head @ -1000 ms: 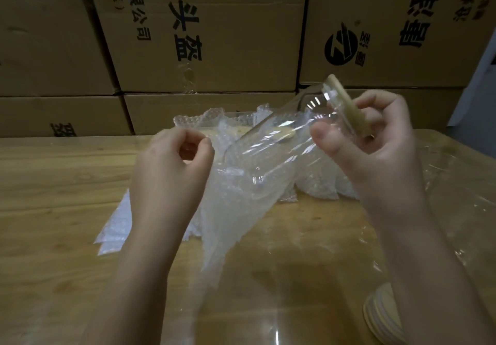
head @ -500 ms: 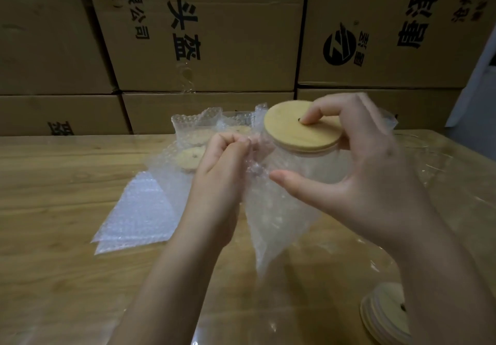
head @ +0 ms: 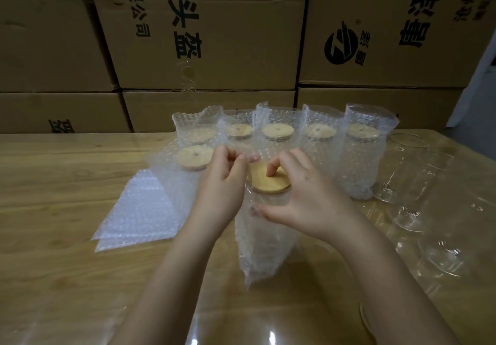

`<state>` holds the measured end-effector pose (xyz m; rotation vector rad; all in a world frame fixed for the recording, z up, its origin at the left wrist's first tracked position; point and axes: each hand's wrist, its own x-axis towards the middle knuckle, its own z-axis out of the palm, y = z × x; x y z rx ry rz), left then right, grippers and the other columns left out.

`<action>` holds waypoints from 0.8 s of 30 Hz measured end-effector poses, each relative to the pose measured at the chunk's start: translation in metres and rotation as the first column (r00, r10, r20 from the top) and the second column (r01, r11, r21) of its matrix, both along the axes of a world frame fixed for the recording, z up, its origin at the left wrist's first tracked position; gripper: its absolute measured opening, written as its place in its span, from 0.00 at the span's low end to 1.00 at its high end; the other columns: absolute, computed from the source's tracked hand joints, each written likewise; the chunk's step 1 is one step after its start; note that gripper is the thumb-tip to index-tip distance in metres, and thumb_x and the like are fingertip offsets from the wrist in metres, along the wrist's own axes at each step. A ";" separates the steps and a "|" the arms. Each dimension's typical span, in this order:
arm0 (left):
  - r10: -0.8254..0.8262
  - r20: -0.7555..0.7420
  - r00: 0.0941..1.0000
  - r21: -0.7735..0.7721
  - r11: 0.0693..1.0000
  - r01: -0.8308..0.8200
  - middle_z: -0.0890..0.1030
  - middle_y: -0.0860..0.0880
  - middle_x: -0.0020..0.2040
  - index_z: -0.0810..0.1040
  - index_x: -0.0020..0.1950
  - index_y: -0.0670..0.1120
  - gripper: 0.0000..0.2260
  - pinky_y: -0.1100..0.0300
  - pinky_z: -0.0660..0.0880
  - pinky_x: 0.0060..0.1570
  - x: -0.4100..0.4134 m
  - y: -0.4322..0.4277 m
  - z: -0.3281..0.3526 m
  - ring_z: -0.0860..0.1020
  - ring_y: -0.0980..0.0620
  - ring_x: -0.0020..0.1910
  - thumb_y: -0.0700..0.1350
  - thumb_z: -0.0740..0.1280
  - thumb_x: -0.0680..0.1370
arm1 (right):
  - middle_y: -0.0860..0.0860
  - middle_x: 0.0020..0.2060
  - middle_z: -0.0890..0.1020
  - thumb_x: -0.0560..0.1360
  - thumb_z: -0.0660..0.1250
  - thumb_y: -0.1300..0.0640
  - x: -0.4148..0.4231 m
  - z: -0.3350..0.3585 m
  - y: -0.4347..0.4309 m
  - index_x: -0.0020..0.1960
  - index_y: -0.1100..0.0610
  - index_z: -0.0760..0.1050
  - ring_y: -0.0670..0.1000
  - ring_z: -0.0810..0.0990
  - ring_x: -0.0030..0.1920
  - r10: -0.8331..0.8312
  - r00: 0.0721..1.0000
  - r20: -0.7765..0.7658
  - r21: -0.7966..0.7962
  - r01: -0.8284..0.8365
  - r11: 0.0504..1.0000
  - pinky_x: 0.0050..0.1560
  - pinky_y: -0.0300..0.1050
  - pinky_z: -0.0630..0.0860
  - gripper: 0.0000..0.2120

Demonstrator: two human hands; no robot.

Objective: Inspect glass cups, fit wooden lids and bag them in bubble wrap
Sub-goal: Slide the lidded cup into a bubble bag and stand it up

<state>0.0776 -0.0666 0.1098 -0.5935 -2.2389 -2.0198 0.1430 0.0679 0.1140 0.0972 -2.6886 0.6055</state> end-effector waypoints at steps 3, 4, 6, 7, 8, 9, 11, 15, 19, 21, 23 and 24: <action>-0.010 -0.112 0.994 -0.125 0.992 -0.004 0.79 0.57 0.50 0.71 0.48 0.55 0.07 0.58 0.76 0.52 0.002 0.000 -0.001 0.78 0.60 0.52 0.41 0.62 0.80 | 0.41 0.51 0.66 0.65 0.70 0.36 -0.003 -0.004 0.001 0.50 0.42 0.62 0.42 0.71 0.46 -0.009 0.998 0.056 0.023 0.008 1.000 0.37 0.35 0.65 0.23; -0.034 -0.177 0.984 -0.171 0.985 0.003 0.78 0.58 0.52 0.70 0.50 0.56 0.09 0.59 0.76 0.54 0.005 -0.001 0.000 0.77 0.60 0.55 0.41 0.62 0.79 | 0.41 0.52 0.66 0.65 0.69 0.35 -0.004 -0.005 0.001 0.51 0.42 0.62 0.42 0.71 0.47 -0.006 0.997 0.074 0.015 0.005 1.000 0.38 0.36 0.67 0.23; -0.076 -0.399 0.914 -0.250 0.968 -0.028 0.77 0.59 0.55 0.71 0.54 0.56 0.10 0.60 0.75 0.54 0.009 -0.007 0.007 0.76 0.59 0.56 0.41 0.62 0.78 | 0.39 0.52 0.67 0.64 0.65 0.32 -0.003 -0.002 0.002 0.52 0.42 0.64 0.40 0.72 0.49 0.017 0.995 0.103 -0.062 -0.011 0.998 0.43 0.38 0.71 0.24; -0.105 -0.520 0.847 -0.294 0.954 -0.062 0.77 0.59 0.53 0.73 0.55 0.54 0.08 0.61 0.74 0.50 0.012 -0.012 0.012 0.76 0.60 0.52 0.42 0.62 0.78 | 0.37 0.52 0.68 0.63 0.64 0.30 -0.001 0.001 0.004 0.52 0.42 0.67 0.38 0.72 0.50 0.035 0.994 0.106 -0.131 -0.021 0.991 0.46 0.38 0.72 0.24; -0.156 -0.601 0.784 -0.361 0.928 -0.092 0.76 0.59 0.50 0.75 0.53 0.53 0.06 0.63 0.74 0.44 0.014 -0.017 0.017 0.76 0.60 0.47 0.46 0.62 0.77 | 0.36 0.52 0.69 0.62 0.62 0.29 0.000 0.003 0.006 0.51 0.41 0.69 0.36 0.72 0.51 0.045 0.995 0.094 -0.191 -0.026 0.981 0.48 0.38 0.72 0.24; -0.227 -0.626 0.746 -0.452 0.885 -0.110 0.76 0.60 0.46 0.76 0.50 0.54 0.07 0.63 0.73 0.38 0.017 -0.022 0.023 0.75 0.60 0.41 0.51 0.60 0.76 | 0.35 0.52 0.70 0.63 0.62 0.30 0.000 0.004 0.009 0.50 0.41 0.70 0.33 0.71 0.52 0.041 0.997 0.067 -0.231 -0.024 0.973 0.50 0.37 0.72 0.21; -0.355 -0.548 0.758 -0.645 0.756 -0.112 0.75 0.60 0.42 0.75 0.47 0.57 0.13 0.64 0.69 0.32 0.024 -0.030 0.030 0.73 0.62 0.38 0.62 0.57 0.74 | 0.36 0.50 0.69 0.67 0.63 0.35 0.000 0.004 0.015 0.47 0.40 0.71 0.32 0.70 0.52 -0.012 1.000 -0.014 -0.265 0.008 0.964 0.51 0.35 0.70 0.14; -0.402 -0.512 0.759 -0.791 0.566 -0.234 0.73 0.59 0.44 0.71 0.47 0.58 0.15 0.66 0.69 0.33 0.030 -0.035 0.034 0.72 0.62 0.36 0.66 0.56 0.71 | 0.41 0.50 0.66 0.75 0.63 0.44 -0.004 -0.003 0.021 0.49 0.44 0.75 0.38 0.71 0.50 -0.112 0.993 -0.044 -0.196 0.101 0.975 0.47 0.38 0.72 0.06; -0.404 -0.463 0.789 -0.831 0.509 -0.227 0.77 0.59 0.45 0.75 0.53 0.59 0.11 0.61 0.75 0.42 0.028 -0.039 0.035 0.74 0.61 0.41 0.62 0.63 0.75 | 0.39 0.61 0.70 0.79 0.58 0.47 -0.006 -0.005 0.022 0.59 0.46 0.77 0.39 0.72 0.56 -0.053 0.999 0.001 -0.195 0.052 0.979 0.52 0.37 0.70 0.13; -0.411 -0.454 0.791 -0.838 0.500 -0.221 0.75 0.59 0.43 0.77 0.55 0.59 0.10 0.61 0.75 0.43 0.027 -0.039 0.034 0.73 0.60 0.40 0.59 0.63 0.77 | 0.40 0.62 0.73 0.80 0.58 0.49 -0.007 -0.005 0.021 0.63 0.50 0.76 0.37 0.73 0.56 -0.037 0.999 -0.005 -0.211 0.035 0.977 0.55 0.34 0.70 0.15; -0.412 -0.458 0.787 -0.830 0.514 -0.214 0.72 0.60 0.41 0.78 0.54 0.59 0.08 0.63 0.73 0.40 0.027 -0.039 0.035 0.73 0.60 0.39 0.57 0.63 0.78 | 0.40 0.57 0.76 0.81 0.58 0.51 -0.007 -0.005 0.020 0.63 0.52 0.76 0.34 0.74 0.51 -0.039 0.998 -0.048 -0.246 0.026 0.969 0.50 0.27 0.69 0.14; -0.412 -0.462 0.785 -0.823 0.530 -0.206 0.71 0.60 0.40 0.79 0.53 0.59 0.08 0.64 0.72 0.39 0.027 -0.040 0.035 0.72 0.60 0.38 0.56 0.63 0.78 | 0.40 0.55 0.77 0.81 0.59 0.53 -0.007 -0.004 0.019 0.62 0.52 0.77 0.34 0.74 0.50 -0.051 0.995 -0.085 -0.265 0.026 0.964 0.48 0.26 0.69 0.14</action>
